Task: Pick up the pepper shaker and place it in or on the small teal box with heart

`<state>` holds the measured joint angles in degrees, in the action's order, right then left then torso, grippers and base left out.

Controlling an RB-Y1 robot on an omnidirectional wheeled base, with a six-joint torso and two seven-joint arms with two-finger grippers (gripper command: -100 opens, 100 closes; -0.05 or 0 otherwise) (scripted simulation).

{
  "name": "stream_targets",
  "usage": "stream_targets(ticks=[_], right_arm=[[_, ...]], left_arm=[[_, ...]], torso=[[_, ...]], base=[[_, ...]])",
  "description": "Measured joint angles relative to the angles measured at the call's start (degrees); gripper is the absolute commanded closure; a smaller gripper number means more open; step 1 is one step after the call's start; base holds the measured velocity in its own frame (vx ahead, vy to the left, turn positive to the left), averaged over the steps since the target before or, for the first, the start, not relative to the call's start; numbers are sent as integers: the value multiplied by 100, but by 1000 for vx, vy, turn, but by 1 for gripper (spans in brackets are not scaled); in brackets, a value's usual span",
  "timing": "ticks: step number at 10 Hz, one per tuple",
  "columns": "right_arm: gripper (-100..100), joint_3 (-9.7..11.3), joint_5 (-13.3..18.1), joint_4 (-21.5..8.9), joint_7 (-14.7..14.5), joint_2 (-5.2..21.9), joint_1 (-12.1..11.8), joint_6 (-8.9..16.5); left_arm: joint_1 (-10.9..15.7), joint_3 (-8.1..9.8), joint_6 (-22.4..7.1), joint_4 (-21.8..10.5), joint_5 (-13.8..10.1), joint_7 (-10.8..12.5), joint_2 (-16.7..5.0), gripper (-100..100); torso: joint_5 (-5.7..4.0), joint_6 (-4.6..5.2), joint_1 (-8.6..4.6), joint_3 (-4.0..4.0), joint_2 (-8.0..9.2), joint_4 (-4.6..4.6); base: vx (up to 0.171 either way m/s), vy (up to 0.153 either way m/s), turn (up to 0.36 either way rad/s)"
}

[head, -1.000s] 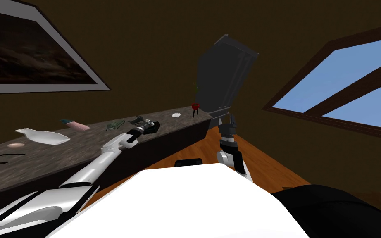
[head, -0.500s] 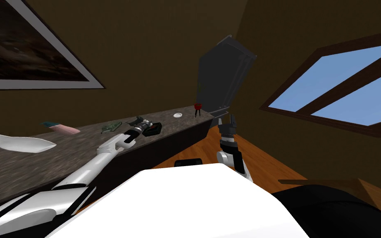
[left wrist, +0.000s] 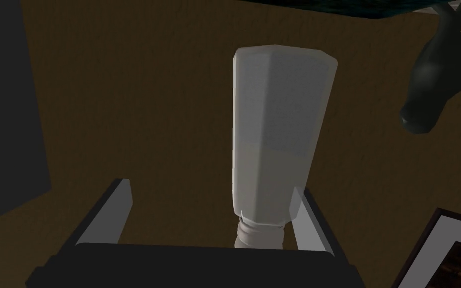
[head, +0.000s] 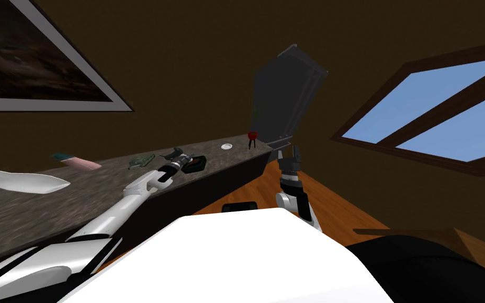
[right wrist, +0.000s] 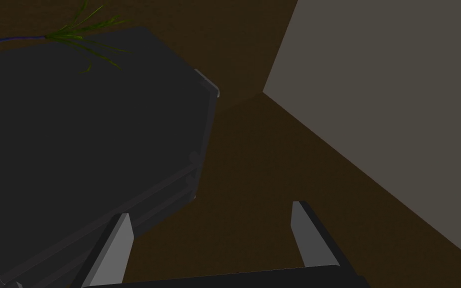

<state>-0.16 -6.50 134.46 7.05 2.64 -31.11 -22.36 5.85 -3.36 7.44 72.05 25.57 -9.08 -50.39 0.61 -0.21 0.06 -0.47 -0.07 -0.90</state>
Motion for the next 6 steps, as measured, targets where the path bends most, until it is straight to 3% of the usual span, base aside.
stream_targets(ticks=[6], right_arm=[[0, 0, 0, 0, 0, 0, 0, 0]], left_arm=[[-1, 126, 291, 25, 486, 748, -363, -100]], torso=[[-5, 1, -19, -4, -7, -2]], base=[[23, -49, 53]])
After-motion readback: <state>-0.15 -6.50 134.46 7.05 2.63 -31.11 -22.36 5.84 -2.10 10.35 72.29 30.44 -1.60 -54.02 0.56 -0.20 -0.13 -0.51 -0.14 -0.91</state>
